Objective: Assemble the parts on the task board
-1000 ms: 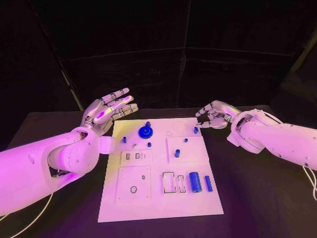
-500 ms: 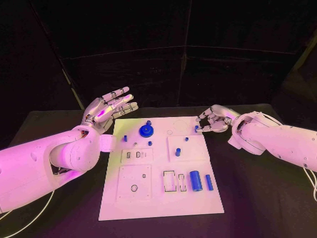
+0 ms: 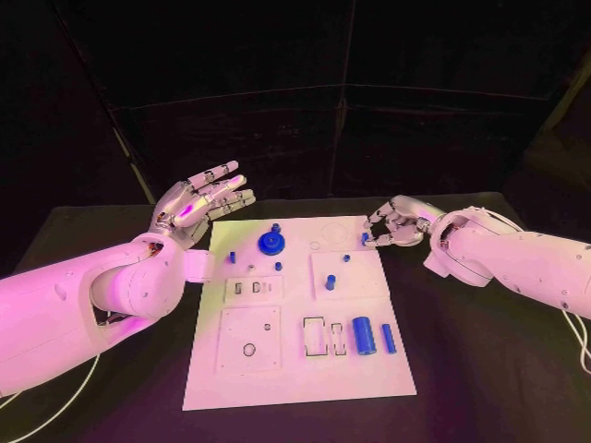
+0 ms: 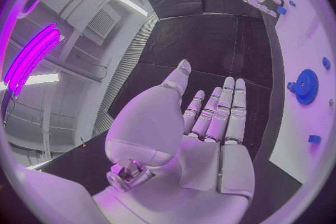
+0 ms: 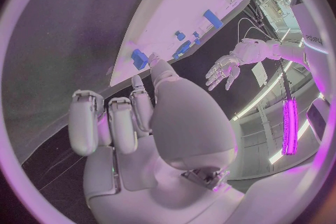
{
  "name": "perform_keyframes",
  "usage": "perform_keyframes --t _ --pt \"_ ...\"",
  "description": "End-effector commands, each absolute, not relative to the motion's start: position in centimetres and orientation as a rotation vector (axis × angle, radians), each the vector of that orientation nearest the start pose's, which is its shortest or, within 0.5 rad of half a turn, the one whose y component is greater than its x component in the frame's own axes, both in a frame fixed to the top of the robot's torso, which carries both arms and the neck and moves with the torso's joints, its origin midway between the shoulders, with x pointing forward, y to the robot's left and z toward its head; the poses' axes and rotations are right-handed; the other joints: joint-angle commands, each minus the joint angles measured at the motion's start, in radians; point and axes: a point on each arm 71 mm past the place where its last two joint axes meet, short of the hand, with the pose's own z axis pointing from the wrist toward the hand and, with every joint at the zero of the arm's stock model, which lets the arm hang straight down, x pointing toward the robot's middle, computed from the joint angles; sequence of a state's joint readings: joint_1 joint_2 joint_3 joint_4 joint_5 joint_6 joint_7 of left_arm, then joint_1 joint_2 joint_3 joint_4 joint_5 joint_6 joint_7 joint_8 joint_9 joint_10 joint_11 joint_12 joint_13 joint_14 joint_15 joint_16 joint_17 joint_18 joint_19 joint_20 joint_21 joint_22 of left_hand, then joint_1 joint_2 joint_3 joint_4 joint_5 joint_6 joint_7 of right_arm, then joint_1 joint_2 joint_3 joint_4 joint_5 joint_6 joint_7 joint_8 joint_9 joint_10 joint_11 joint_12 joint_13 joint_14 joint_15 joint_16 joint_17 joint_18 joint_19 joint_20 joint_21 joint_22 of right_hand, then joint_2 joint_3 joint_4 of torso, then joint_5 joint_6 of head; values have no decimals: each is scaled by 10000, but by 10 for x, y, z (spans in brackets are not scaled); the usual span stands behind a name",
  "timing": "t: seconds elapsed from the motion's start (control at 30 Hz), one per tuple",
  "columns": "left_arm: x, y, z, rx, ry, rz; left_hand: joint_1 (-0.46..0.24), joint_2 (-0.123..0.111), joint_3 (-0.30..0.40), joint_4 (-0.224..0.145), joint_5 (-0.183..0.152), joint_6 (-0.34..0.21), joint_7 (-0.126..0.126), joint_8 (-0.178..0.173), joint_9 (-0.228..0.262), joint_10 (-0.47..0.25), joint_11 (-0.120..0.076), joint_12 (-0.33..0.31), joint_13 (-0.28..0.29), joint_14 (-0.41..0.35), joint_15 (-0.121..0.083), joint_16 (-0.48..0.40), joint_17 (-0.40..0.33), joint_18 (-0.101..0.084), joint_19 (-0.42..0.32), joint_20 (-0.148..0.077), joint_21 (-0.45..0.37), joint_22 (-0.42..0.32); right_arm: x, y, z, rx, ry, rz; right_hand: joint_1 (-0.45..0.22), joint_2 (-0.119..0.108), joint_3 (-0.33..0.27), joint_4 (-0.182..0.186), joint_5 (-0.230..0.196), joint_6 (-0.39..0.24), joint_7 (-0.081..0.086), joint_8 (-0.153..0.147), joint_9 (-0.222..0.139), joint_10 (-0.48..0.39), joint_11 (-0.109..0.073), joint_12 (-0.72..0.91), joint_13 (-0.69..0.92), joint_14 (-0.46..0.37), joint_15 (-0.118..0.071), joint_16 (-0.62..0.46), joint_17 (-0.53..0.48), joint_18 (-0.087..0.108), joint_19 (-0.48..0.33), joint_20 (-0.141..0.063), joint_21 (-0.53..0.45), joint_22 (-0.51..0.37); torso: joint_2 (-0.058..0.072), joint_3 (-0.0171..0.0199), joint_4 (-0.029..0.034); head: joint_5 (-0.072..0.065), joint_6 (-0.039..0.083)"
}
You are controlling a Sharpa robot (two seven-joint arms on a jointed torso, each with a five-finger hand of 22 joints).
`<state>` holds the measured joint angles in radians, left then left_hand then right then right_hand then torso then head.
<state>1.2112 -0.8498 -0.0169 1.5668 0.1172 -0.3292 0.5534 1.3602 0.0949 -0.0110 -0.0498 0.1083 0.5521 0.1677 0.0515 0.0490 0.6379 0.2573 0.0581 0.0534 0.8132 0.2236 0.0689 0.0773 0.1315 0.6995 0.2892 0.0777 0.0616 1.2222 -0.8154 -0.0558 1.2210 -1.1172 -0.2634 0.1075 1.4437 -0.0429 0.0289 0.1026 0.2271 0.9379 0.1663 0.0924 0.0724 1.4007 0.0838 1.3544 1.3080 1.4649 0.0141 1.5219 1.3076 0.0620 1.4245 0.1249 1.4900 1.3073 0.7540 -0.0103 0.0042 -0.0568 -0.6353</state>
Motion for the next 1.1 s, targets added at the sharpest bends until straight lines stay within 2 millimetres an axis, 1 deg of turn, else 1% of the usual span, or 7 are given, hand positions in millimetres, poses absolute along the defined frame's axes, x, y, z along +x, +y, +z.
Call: perform_keyframes --t 0.03,0.2,0.43,0.6,0.8,0.9,1.1 --pt "488 205 -152 -11264 12057 -16946 62 41 17 -58 -44 -12 1235 -22 -5 -10 -15 -1 -1 -39 4 -14 -11 78 68 -6 -60 8 535 -276 -196 1348 17208 7128 72 152 33 -106 -78 135 -4 48 11 38 -58 46 366 813 -87 1 1510 -134 9 -80 -9 446 -1 1 0 -4 -12" --pt "488 205 -152 -11268 12053 -16931 62 41 17 -58 -44 -12 1235 -22 -5 -10 -15 -1 -1 -39 4 -14 -11 78 68 -6 -60 8 535 -275 -198 1290 17291 7053 199 260 145 -216 -173 183 -8 46 -6 52 -65 59 382 813 -99 0 1510 -137 16 -94 -7 455 3 4 -15 8 -34" --pt "488 205 -152 -11270 12076 -16958 60 41 23 -68 -44 -31 1234 -23 -6 -24 -16 -2 -2 -39 4 -14 -11 78 52 -6 -66 7 535 -276 -200 1313 17355 6926 230 289 182 -250 -183 197 -7 44 -12 56 -67 63 387 813 -101 -2 1505 -137 16 -97 -7 455 -3 1 -4 7 -25" --pt "488 205 -152 -11274 12089 -16965 60 41 23 -68 -44 -31 1234 -23 -6 -24 -16 -2 -2 -39 4 -14 -11 78 52 -6 -66 7 536 -275 -200 1344 17383 6871 237 360 245 -269 -179 260 -11 61 -12 88 -71 98 422 812 -104 -5 1500 -138 19 -101 -6 460 -7 6 -9 22 -36" --pt "488 205 -152 -11276 12098 -16969 60 41 23 -68 -44 -31 1234 -23 -6 -24 -16 -2 -2 -39 4 -14 -11 78 52 -6 -66 7 536 -275 -201 1378 17451 6823 243 440 329 -298 -181 367 -32 91 -10 130 -88 140 464 813 -116 -5 1505 -140 29 -109 -2 473 -6 5 -2 1 -46" --pt "488 205 -152 -11275 12100 -16973 60 41 23 -68 -44 -31 1234 -23 -6 -24 -16 -2 -2 -39 4 -14 -11 78 52 -6 -66 7 537 -274 -201 1414 17490 6772 244 477 373 -312 -186 423 -46 107 -9 161 -100 172 497 815 -125 -2 1512 -142 35 -115 1 482 -7 4 -4 -37 -67" --pt "488 205 -152 -11276 12099 -16970 60 41 23 -68 -44 -31 1234 -23 -6 -24 -16 -2 -2 -39 4 -14 -11 78 52 -6 -66 7 537 -274 -202 1460 17545 6705 247 511 420 -330 -200 479 -63 122 -8 187 -114 199 524 817 -135 2 1522 -146 50 -123 9 503 -8 4 -2 -30 -76"
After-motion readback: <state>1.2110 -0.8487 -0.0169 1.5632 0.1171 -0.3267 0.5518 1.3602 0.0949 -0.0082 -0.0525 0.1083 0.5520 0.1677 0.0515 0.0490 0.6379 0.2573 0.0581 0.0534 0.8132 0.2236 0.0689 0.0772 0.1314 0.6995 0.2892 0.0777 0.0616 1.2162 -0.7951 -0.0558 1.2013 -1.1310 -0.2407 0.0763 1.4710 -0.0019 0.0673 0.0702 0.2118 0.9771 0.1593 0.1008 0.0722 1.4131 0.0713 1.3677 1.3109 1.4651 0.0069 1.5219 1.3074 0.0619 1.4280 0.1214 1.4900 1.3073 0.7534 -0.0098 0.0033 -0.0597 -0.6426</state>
